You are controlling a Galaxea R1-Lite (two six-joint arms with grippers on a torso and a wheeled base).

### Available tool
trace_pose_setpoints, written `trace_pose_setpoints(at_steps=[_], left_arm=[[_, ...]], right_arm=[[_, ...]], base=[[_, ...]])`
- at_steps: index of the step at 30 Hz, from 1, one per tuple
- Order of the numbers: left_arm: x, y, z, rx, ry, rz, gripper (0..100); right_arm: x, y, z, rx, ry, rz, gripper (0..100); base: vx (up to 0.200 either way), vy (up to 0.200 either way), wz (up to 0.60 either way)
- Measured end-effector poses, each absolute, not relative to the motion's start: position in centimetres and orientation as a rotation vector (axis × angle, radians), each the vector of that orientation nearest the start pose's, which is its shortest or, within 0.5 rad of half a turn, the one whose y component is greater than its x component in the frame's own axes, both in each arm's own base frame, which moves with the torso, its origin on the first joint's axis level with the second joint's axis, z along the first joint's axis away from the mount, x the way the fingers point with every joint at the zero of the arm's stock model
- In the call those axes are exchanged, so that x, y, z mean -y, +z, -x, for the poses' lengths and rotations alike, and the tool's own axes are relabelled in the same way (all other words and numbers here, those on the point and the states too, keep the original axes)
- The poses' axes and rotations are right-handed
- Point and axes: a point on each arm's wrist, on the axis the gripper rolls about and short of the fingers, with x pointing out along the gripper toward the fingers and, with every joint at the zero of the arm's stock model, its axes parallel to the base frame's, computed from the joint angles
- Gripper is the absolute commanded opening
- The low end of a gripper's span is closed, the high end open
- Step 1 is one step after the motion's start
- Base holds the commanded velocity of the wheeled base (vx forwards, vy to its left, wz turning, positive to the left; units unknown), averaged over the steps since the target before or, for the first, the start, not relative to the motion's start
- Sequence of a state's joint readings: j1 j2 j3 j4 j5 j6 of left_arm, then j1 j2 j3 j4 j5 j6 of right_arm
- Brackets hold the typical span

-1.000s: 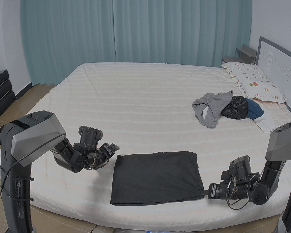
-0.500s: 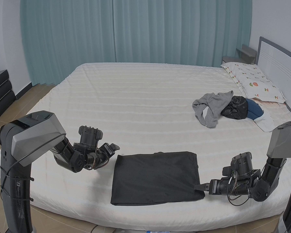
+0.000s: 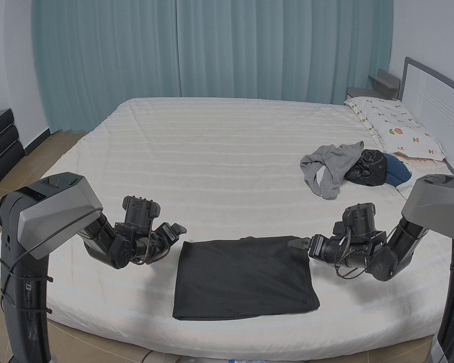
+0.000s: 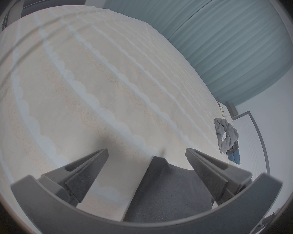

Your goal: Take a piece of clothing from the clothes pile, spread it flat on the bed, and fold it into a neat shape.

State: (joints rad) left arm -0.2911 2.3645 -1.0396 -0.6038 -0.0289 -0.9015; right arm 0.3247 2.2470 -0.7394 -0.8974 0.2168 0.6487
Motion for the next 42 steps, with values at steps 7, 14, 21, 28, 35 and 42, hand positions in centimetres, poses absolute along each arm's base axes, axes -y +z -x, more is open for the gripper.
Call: trace_pose_setpoints(at_steps=[7,14,21,28,35,42], left_arm=[[11.7,-0.9,-38.9,-0.801,0.040,0.759,100],[11.8,-0.9,-38.8,-0.801,0.039,0.758,100],[11.8,-0.9,-38.8,-0.802,0.039,0.758,100],[11.8,-0.9,-38.8,-0.802,0.039,0.758,100],[11.8,-0.9,-38.8,-0.804,0.040,0.760,100],[11.7,-0.8,-38.6,-0.809,0.038,0.764,100]], right_arm=[[-12.4,-0.3,-37.0,-0.747,0.277,-0.650,0],[-12.3,-0.9,-38.5,-0.733,0.260,-0.684,0],[-11.7,-1.3,-39.0,-0.728,0.239,-0.695,0],[-11.3,-1.5,-39.1,-0.726,0.219,-0.701,0],[-11.2,-1.6,-39.1,-0.721,0.200,-0.698,100],[-11.3,-1.5,-38.8,-0.708,0.183,-0.700,100]], base=[[0.000,0.000,0.00],[0.000,0.000,0.00],[0.000,0.000,0.00],[0.000,0.000,0.00],[0.000,0.000,0.00],[0.000,0.000,0.00]])
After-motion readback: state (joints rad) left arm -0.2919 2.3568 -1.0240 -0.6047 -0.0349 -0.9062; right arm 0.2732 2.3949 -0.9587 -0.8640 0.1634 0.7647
